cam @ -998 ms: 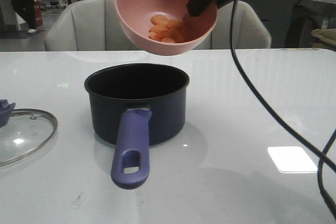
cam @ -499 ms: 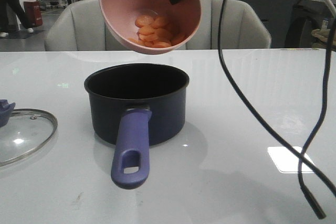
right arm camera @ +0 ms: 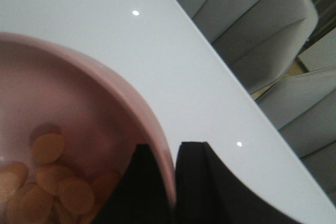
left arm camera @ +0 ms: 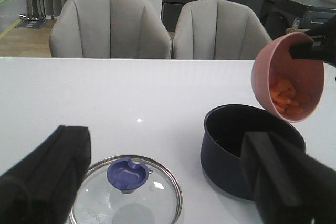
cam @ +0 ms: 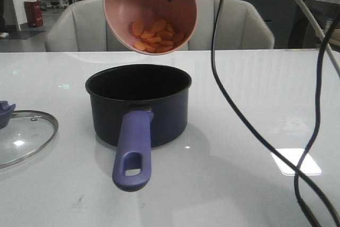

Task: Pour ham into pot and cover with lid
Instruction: 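Tilt the pink bowl over the saucepan with the right gripper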

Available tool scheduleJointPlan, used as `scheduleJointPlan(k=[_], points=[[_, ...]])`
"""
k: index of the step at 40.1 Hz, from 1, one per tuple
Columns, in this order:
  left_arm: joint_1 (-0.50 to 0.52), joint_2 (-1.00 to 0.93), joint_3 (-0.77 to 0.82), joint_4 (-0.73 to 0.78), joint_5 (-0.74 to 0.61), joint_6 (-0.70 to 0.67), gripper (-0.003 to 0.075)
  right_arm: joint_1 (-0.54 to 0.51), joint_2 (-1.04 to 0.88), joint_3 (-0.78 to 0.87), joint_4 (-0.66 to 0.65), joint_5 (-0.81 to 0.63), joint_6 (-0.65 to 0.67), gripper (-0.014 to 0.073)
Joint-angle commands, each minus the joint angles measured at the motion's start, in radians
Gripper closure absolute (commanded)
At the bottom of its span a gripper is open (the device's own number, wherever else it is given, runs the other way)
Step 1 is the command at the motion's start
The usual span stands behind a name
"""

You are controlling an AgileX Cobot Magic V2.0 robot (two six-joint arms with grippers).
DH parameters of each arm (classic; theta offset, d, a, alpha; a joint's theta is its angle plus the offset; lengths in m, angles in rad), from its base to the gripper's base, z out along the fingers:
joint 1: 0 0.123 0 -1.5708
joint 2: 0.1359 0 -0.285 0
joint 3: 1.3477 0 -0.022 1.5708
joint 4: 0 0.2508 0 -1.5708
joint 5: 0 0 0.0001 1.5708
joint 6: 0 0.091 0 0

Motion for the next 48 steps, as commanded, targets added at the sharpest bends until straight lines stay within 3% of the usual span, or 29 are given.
scheduleJointPlan(k=[1,11,21,28,32,40,48], points=[[-0.006,0.014,-0.025,-0.007,-0.082,-0.004,0.0103,0.007,-0.037,-0.040,-0.032,-0.133,-0.034,0.0452],[-0.006,0.014,-0.025,-0.007,-0.082,-0.004,0.0103,0.043,-0.013,-0.034,-0.229,-0.227,-0.028,0.0452],[-0.006,0.014,-0.025,-0.007,-0.082,-0.004,0.0103,0.074,0.015,0.003,-0.412,-0.390,0.078,0.0452],[-0.006,0.014,-0.025,-0.007,-0.082,-0.004,0.0103,0.093,0.017,0.073,-0.512,-0.603,0.162,0.0452],[-0.006,0.014,-0.025,-0.007,-0.082,-0.004,0.0103,0.101,0.017,0.115,-0.552,-0.733,0.196,0.0452],[-0.006,0.014,-0.025,-0.007,-0.082,-0.004,0.0103,0.110,0.017,0.159,-0.591,-0.806,0.226,0.0452],[-0.006,0.014,-0.025,-0.007,-0.082,-0.004,0.0103,0.115,0.017,0.227,-0.630,-1.040,0.260,0.0452]])
